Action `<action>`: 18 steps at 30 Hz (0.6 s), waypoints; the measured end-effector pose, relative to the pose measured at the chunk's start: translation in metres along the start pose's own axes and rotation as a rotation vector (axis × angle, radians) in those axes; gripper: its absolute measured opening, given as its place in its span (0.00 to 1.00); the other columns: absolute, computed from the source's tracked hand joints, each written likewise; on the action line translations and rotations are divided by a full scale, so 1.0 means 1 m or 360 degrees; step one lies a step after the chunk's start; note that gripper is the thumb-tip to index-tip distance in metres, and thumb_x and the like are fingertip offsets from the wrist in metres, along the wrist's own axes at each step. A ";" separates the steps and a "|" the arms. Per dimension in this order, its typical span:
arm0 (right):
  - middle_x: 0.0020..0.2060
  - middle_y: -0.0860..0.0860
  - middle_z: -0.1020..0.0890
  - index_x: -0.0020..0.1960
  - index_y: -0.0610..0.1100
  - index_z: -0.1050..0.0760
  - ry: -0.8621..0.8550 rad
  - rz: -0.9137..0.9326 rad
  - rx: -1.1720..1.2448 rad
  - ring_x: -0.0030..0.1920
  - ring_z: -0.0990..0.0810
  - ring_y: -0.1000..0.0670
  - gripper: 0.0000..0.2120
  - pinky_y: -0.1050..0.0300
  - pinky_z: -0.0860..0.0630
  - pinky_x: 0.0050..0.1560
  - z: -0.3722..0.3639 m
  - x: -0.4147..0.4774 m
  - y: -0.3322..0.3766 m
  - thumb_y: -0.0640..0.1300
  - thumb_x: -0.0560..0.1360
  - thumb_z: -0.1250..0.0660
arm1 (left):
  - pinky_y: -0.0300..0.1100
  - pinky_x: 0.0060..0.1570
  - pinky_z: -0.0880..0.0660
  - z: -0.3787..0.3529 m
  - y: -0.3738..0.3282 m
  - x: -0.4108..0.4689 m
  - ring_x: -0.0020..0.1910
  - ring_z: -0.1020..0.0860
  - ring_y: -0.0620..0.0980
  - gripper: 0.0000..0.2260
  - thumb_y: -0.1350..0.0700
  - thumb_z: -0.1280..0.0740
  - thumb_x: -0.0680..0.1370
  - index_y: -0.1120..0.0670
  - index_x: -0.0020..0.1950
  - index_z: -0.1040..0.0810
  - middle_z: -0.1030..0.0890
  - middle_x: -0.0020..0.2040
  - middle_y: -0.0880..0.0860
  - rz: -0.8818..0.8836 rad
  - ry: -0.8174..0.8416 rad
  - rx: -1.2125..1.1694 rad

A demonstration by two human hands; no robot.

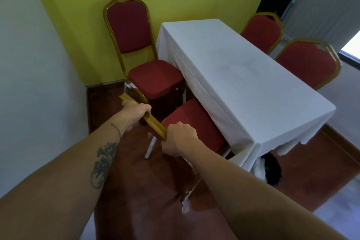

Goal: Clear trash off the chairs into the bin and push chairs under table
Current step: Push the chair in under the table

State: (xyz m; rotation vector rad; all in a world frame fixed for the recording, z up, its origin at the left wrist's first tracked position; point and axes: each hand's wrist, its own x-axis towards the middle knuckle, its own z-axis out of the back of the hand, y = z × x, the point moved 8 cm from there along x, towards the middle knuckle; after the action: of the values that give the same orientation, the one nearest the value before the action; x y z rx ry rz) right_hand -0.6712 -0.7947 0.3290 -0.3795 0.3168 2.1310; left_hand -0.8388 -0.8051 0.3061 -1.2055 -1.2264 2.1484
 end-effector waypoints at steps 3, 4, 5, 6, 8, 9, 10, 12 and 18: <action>0.48 0.46 0.22 0.60 0.42 0.25 -0.0016 0.0005 0.0011 0.48 0.18 0.43 0.21 0.47 0.18 0.49 0.003 0.015 0.003 0.58 0.76 0.33 | 0.44 0.31 0.24 0.004 -0.010 0.019 0.35 0.21 0.52 0.27 0.64 0.31 0.69 0.66 0.65 0.36 0.26 0.43 0.58 -0.0023 0.0017 0.0015; 0.48 0.46 0.22 0.60 0.43 0.25 -0.0031 0.0009 0.0022 0.49 0.18 0.43 0.22 0.47 0.19 0.48 0.004 0.020 0.003 0.59 0.77 0.35 | 0.45 0.32 0.23 0.004 -0.013 0.025 0.36 0.21 0.52 0.27 0.64 0.31 0.68 0.67 0.65 0.35 0.25 0.43 0.59 -0.0031 0.0028 0.0017; 0.49 0.46 0.22 0.60 0.43 0.26 -0.0046 0.0010 0.0038 0.49 0.18 0.42 0.22 0.47 0.19 0.48 0.004 0.025 0.003 0.59 0.77 0.36 | 0.46 0.35 0.22 0.005 -0.015 0.031 0.37 0.21 0.52 0.28 0.64 0.30 0.67 0.67 0.65 0.35 0.25 0.44 0.59 -0.0032 0.0035 0.0022; 0.49 0.46 0.22 0.60 0.43 0.27 -0.0058 0.0014 0.0055 0.49 0.18 0.42 0.22 0.47 0.19 0.48 0.006 0.032 0.004 0.60 0.77 0.37 | 0.46 0.37 0.21 0.005 -0.018 0.038 0.38 0.21 0.53 0.30 0.63 0.30 0.66 0.67 0.65 0.35 0.24 0.45 0.60 -0.0035 0.0049 0.0028; 0.50 0.45 0.21 0.61 0.43 0.28 -0.0058 0.0018 0.0097 0.49 0.19 0.41 0.23 0.47 0.20 0.48 0.006 0.042 0.004 0.61 0.77 0.37 | 0.47 0.38 0.20 0.005 -0.024 0.049 0.37 0.20 0.53 0.32 0.62 0.30 0.64 0.67 0.66 0.34 0.22 0.44 0.59 -0.0044 0.0061 0.0037; 0.51 0.45 0.21 0.61 0.43 0.28 -0.0053 0.0022 0.0118 0.50 0.19 0.41 0.23 0.46 0.20 0.49 0.007 0.049 0.004 0.61 0.77 0.38 | 0.47 0.38 0.19 0.004 -0.028 0.053 0.36 0.20 0.52 0.31 0.62 0.30 0.64 0.67 0.66 0.33 0.22 0.42 0.59 -0.0053 0.0053 0.0035; 0.52 0.45 0.21 0.62 0.43 0.28 -0.0050 0.0029 0.0131 0.51 0.19 0.40 0.24 0.45 0.20 0.50 0.008 0.054 0.004 0.61 0.77 0.38 | 0.48 0.40 0.18 0.004 -0.032 0.060 0.36 0.20 0.52 0.32 0.62 0.31 0.64 0.67 0.66 0.34 0.22 0.42 0.58 -0.0059 0.0046 0.0036; 0.54 0.44 0.20 0.64 0.43 0.28 -0.0047 0.0045 0.0156 0.53 0.19 0.39 0.26 0.43 0.20 0.53 0.010 0.065 0.004 0.62 0.77 0.39 | 0.56 0.51 0.18 0.003 -0.038 0.071 0.41 0.19 0.54 0.34 0.60 0.31 0.63 0.67 0.66 0.36 0.22 0.45 0.59 -0.0061 0.0032 0.0051; 0.59 0.43 0.21 0.67 0.44 0.31 0.0028 0.0089 0.0283 0.59 0.21 0.37 0.28 0.42 0.24 0.56 0.014 0.095 0.000 0.64 0.77 0.39 | 0.56 0.46 0.18 -0.001 -0.054 0.099 0.44 0.19 0.57 0.32 0.60 0.34 0.59 0.63 0.63 0.32 0.23 0.49 0.60 -0.0113 -0.0035 0.0031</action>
State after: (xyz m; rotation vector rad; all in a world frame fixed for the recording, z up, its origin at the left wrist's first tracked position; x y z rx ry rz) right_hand -0.7239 -0.7182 0.3055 -0.2893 0.5283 2.1348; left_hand -0.8969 -0.7086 0.3028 -1.1162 -1.2355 2.1223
